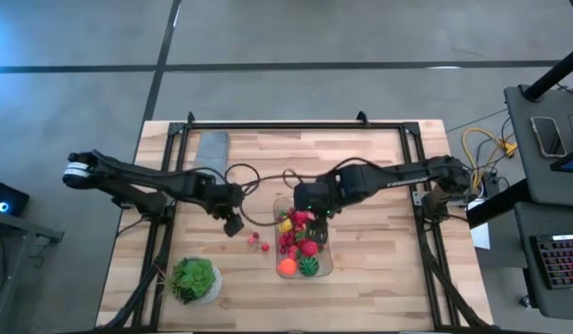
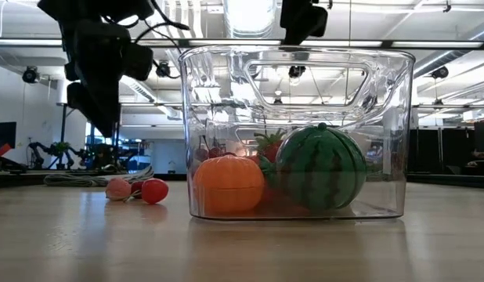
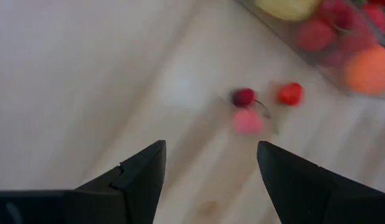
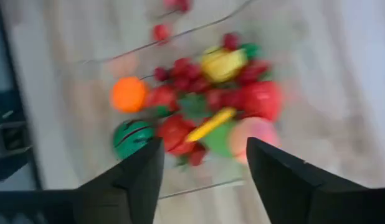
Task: Pick and placing Produce into tupperware
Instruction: Put the peach into the transparent bin
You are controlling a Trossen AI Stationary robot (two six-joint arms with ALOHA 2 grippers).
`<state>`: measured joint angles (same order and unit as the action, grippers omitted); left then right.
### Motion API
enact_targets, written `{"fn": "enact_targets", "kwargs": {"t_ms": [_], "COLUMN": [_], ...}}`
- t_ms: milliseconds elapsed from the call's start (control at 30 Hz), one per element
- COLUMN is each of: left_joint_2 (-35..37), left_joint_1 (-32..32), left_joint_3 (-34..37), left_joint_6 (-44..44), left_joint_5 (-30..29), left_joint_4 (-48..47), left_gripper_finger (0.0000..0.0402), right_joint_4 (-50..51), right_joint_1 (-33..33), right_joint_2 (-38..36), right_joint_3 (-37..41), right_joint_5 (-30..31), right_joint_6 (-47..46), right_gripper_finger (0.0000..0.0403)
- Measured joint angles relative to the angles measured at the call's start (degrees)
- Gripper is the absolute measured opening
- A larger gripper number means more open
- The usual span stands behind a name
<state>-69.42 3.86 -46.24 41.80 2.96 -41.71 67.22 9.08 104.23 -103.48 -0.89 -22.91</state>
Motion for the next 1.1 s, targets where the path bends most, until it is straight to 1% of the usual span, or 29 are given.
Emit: {"fn": "enact_targets", "kwargs": {"t_ms": [100, 167, 267, 367, 400, 467, 567, 633, 700, 900, 1100], "left_joint_2": [-2.01, -3.41, -5.63, -8.22, -9.12, -10.79, -13.00, -14.10, -14.92, -17.92, -20.13], "left_joint_1": [0.98, 2.18, 5.14, 9.11, 10.36, 12.48, 14.81, 15.53, 15.62, 15.62, 15.62], "left_joint_3": [0.00, 0.00, -0.02, -0.02, -0.02, -0.02, -0.02, -0.02, -0.02, -0.03, -0.02], "left_joint_6": [0.09, -0.48, -5.88, -10.75, -11.11, -11.06, -10.66, -10.65, -10.68, -10.62, -10.60], "left_joint_5": [4.31, 5.22, 4.89, 2.67, 1.82, -0.58, -6.36, -10.00, -11.94, -12.37, -12.24], "left_joint_4": [3.16, 5.79, 9.47, 10.88, 11.07, 11.05, 11.66, 13.26, 15.01, 16.49, 18.94], "left_gripper_finger": [0.0238, 0.0238, 0.0238, 0.0238, 0.0238, 0.0238, 0.0238, 0.0238, 0.0238, 0.0238, 0.0237], "right_joint_4": [3.51, 6.37, 10.36, 12.17, 12.30, 12.30, 12.28, 12.21, 12.15, 11.69, 11.74], "right_joint_1": [-0.09, -0.11, 0.13, 0.63, 0.76, 0.85, 0.81, 0.81, 0.79, 0.79, 0.79], "right_joint_2": [-0.73, -1.61, -3.05, -5.32, -6.38, -8.55, -11.43, -13.11, -14.58, -17.44, -17.84], "right_joint_3": [-2.71, -4.93, -7.66, -8.84, -8.86, -8.74, -7.95, -7.01, -6.04, -3.05, 0.15], "right_joint_5": [6.13, 9.70, 14.67, 17.95, 18.76, 19.96, 21.64, 23.16, 24.76, 25.54, 25.51], "right_joint_6": [-2.82, -3.76, -4.13, -4.15, -4.18, -4.92, -7.01, -7.69, -8.79, -10.53, -11.22], "right_gripper_finger": [0.0241, 0.0251, 0.0262, 0.0269, 0.0270, 0.0272, 0.0271, 0.0269, 0.0267, 0.0269, 0.0271]}}
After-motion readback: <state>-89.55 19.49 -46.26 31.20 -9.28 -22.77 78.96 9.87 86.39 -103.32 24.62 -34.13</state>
